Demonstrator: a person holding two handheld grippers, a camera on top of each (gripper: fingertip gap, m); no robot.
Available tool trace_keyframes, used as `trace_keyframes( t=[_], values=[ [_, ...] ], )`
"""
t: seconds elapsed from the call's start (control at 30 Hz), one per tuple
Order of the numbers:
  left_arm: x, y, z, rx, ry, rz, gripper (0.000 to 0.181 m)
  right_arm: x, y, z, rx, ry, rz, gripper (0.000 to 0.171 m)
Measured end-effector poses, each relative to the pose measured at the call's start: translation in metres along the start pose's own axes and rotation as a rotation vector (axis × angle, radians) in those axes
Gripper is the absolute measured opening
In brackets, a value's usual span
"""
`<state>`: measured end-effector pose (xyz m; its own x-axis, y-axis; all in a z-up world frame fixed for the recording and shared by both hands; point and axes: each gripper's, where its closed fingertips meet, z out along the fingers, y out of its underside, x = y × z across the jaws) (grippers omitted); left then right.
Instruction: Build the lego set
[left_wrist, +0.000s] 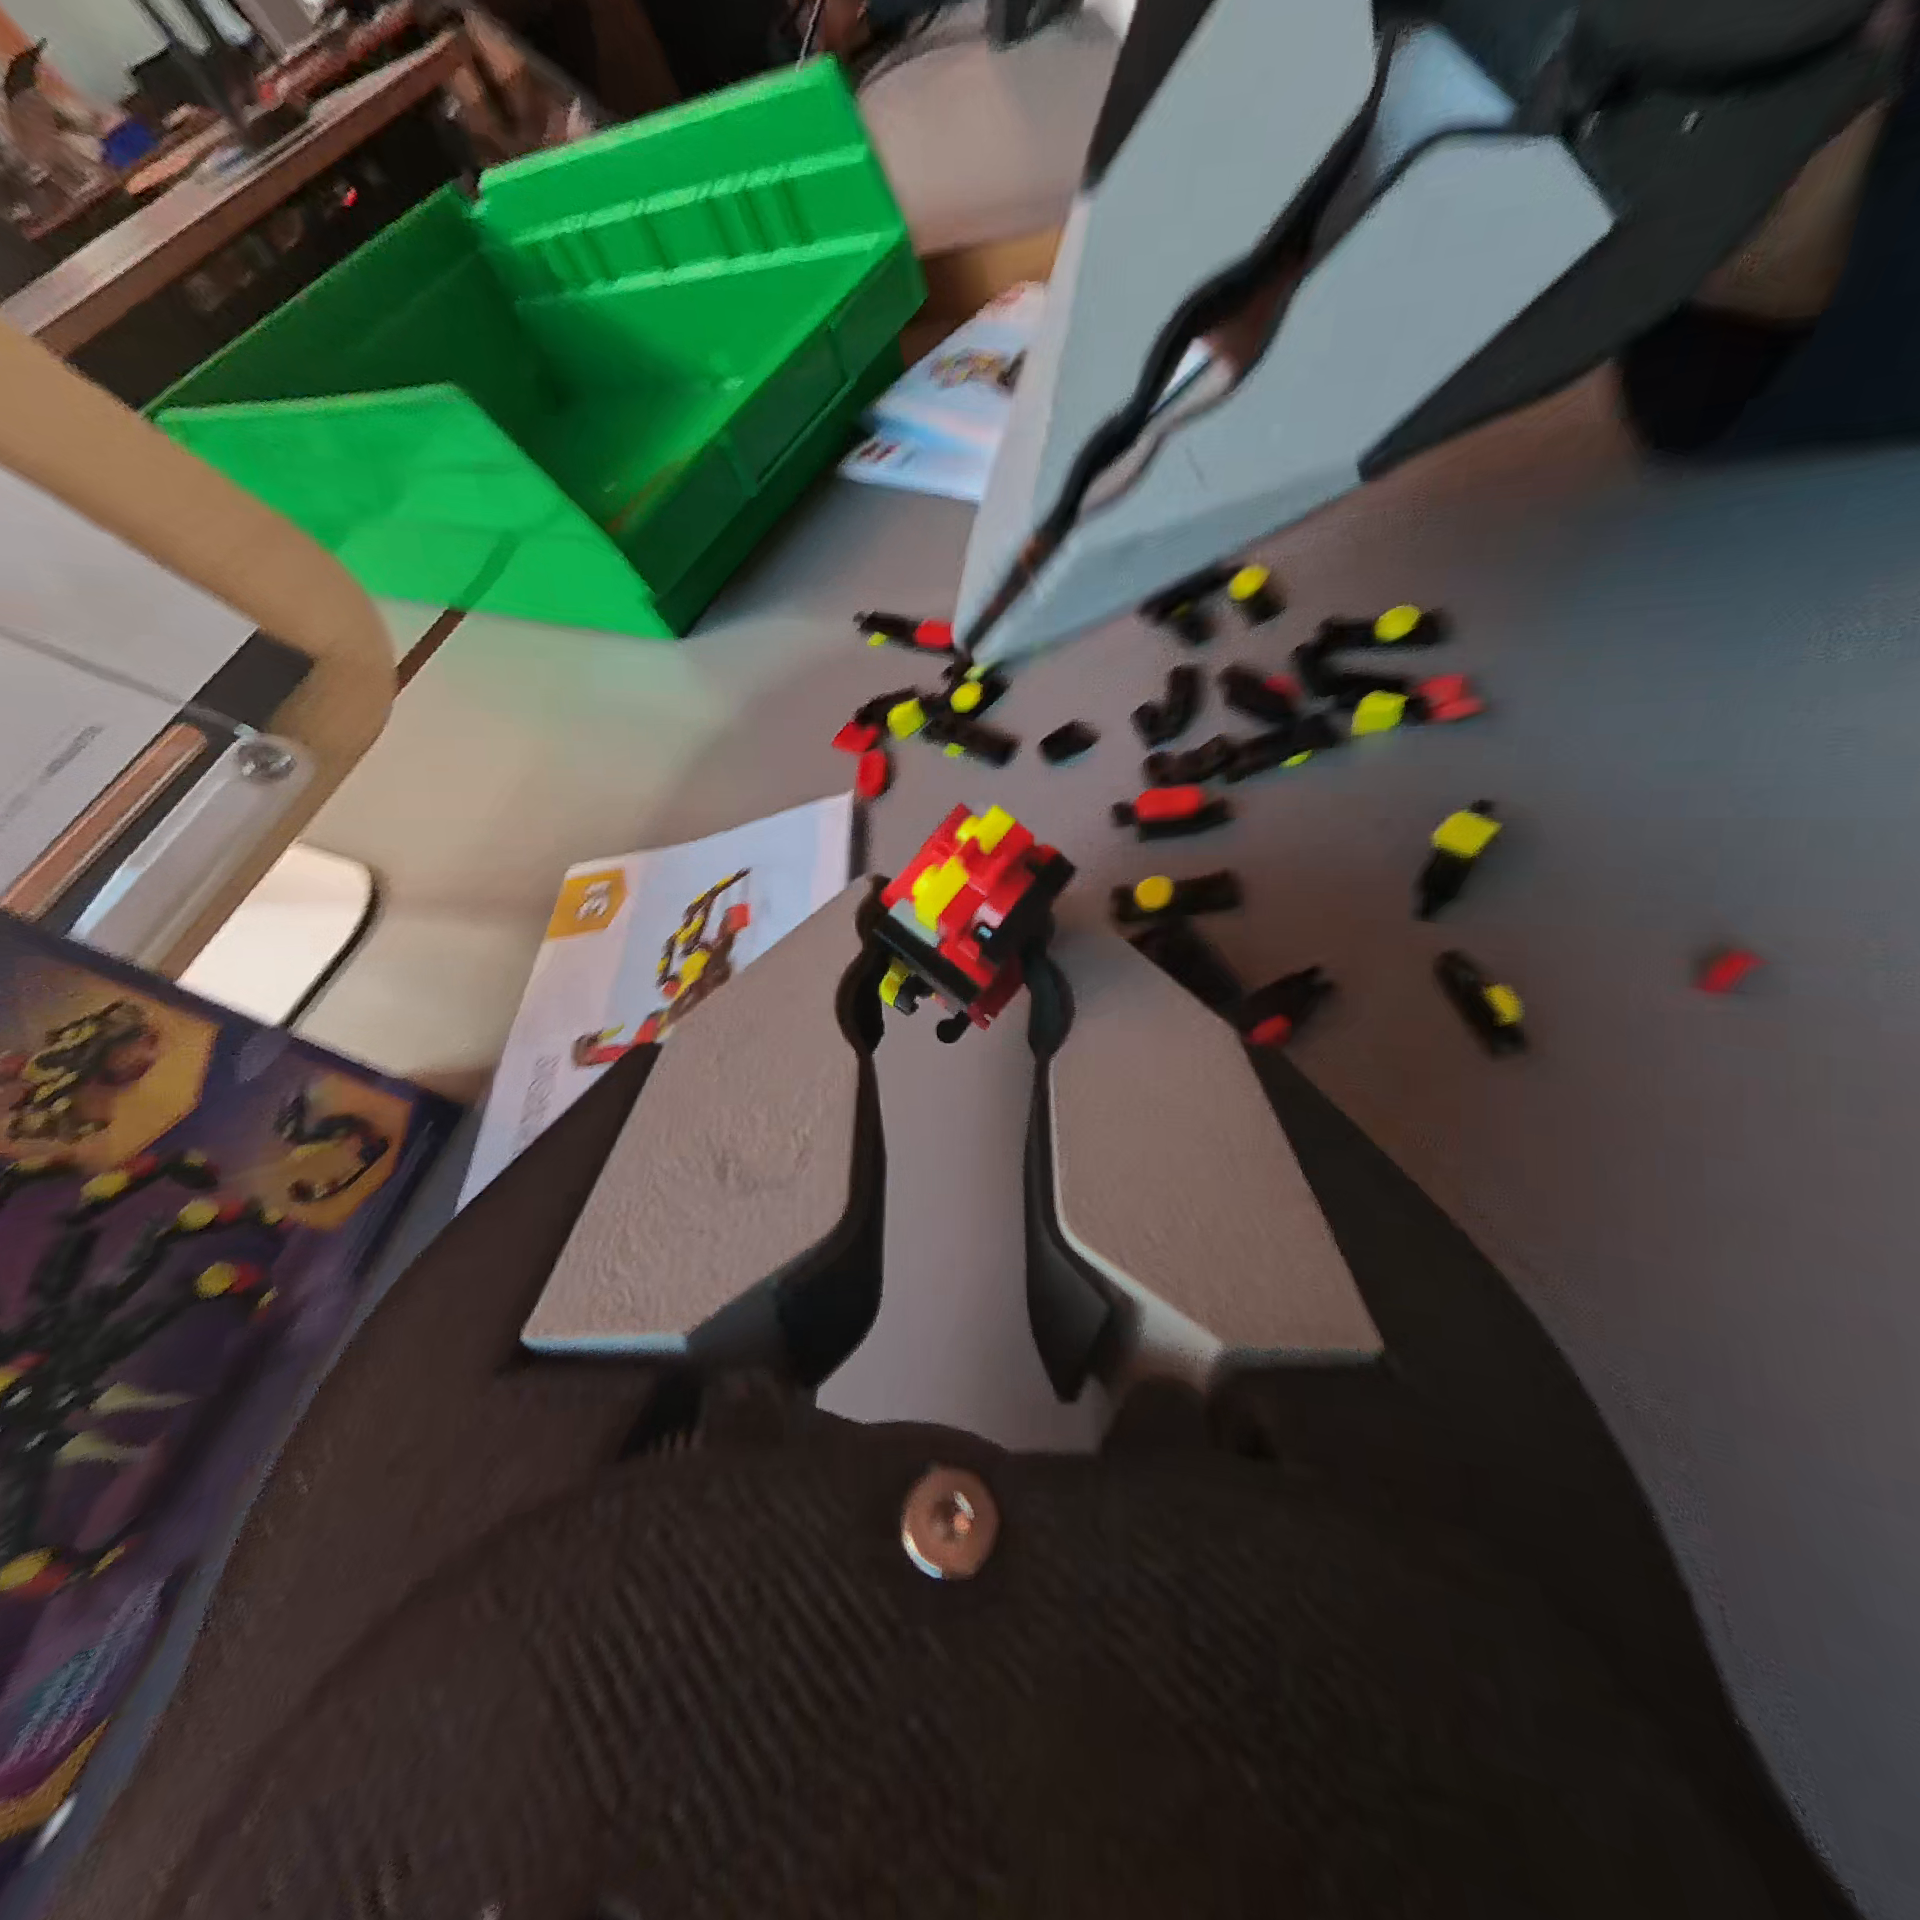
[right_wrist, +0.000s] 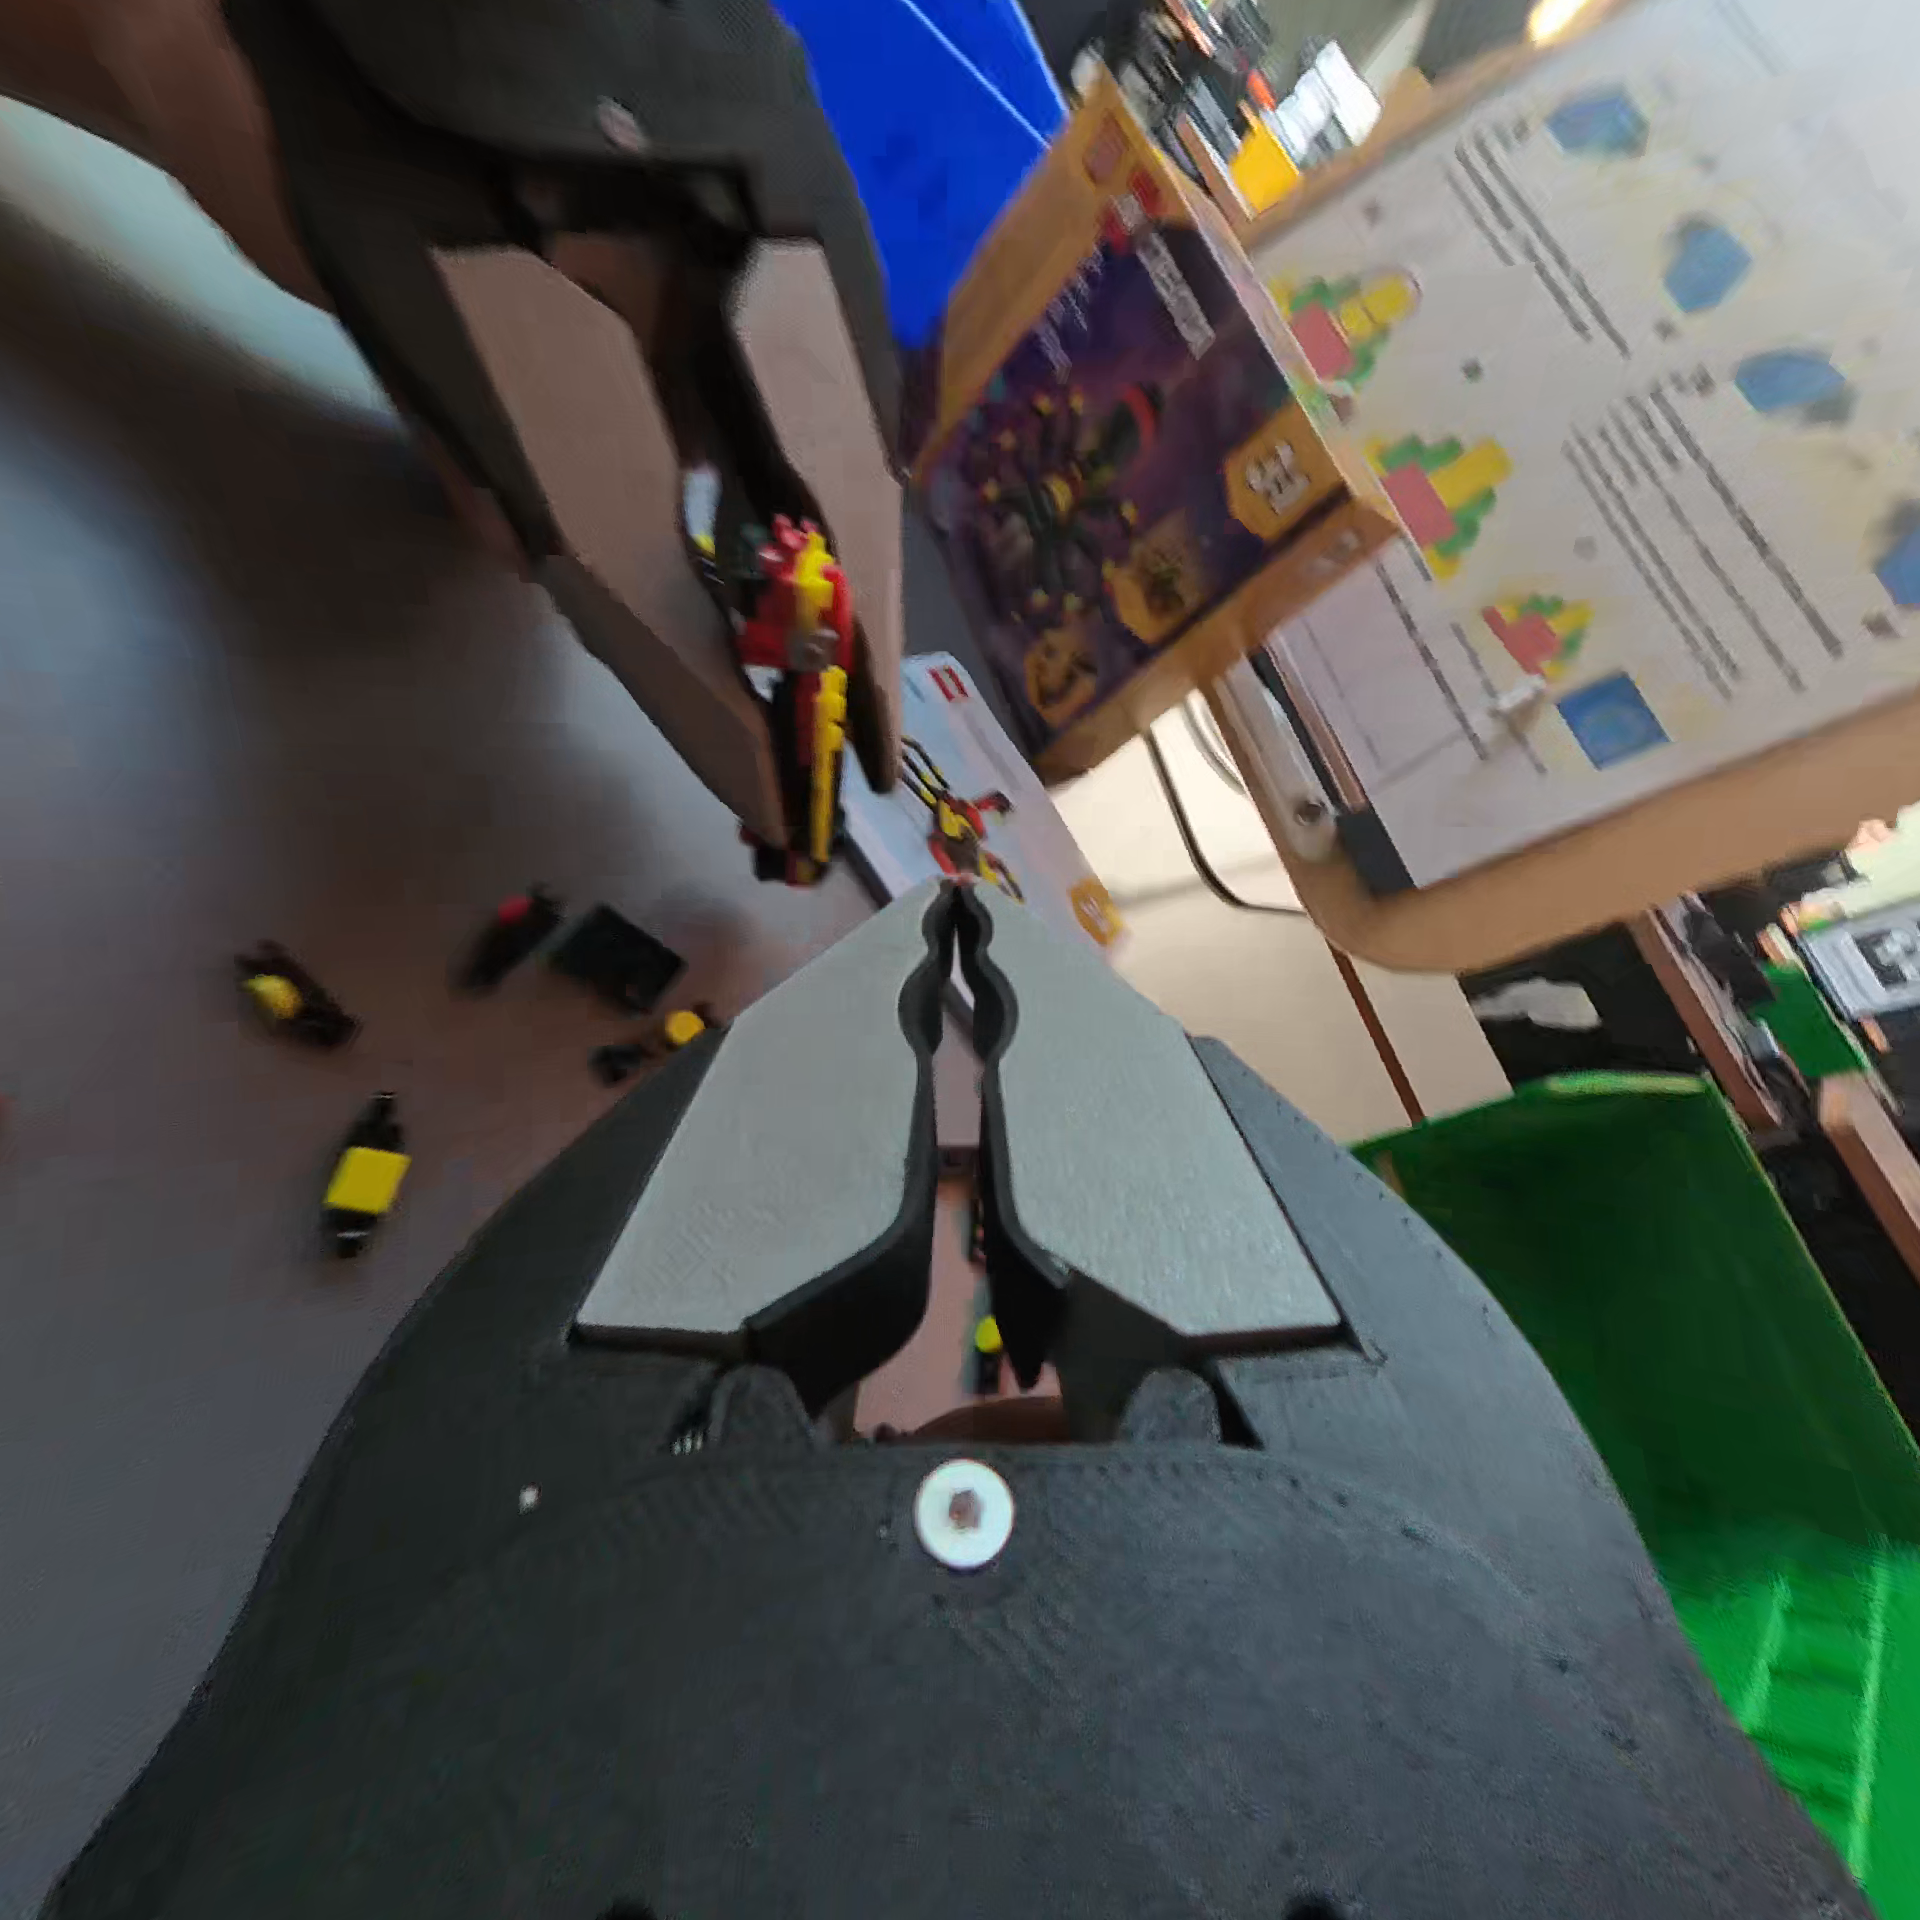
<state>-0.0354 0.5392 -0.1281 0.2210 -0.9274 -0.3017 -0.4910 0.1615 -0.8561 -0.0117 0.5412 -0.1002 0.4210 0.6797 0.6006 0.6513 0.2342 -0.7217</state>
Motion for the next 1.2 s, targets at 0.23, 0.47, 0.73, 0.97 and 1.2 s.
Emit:
trace_keyframes(
  t=[0.23,0.47,0.73,0.97,1.2],
  values=[
    [-0.01,0.014,0.009,-0.113,-0.153,0.139,0.022,0.044,0.061,0.018,-0.168,0.197,0.216,0.0],
    [-0.011,0.013,0.009,-0.108,-0.177,0.157,0.022,0.079,0.074,0.005,-0.109,0.279,0.316,0.0],
    [-0.02,0.01,0.003,-0.077,-0.207,0.122,0.023,0.001,-0.014,-0.112,0.099,-0.458,0.559,0.018],
    [-0.02,0.008,0.003,-0.065,-0.215,0.115,0.022,-0.107,0.047,-0.219,-0.086,-0.597,0.643,0.055],
    [-0.014,0.005,0.004,-0.06,-0.209,0.148,0.023,-0.136,0.09,-0.212,-0.371,-0.52,0.536,0.079]
  ],
)
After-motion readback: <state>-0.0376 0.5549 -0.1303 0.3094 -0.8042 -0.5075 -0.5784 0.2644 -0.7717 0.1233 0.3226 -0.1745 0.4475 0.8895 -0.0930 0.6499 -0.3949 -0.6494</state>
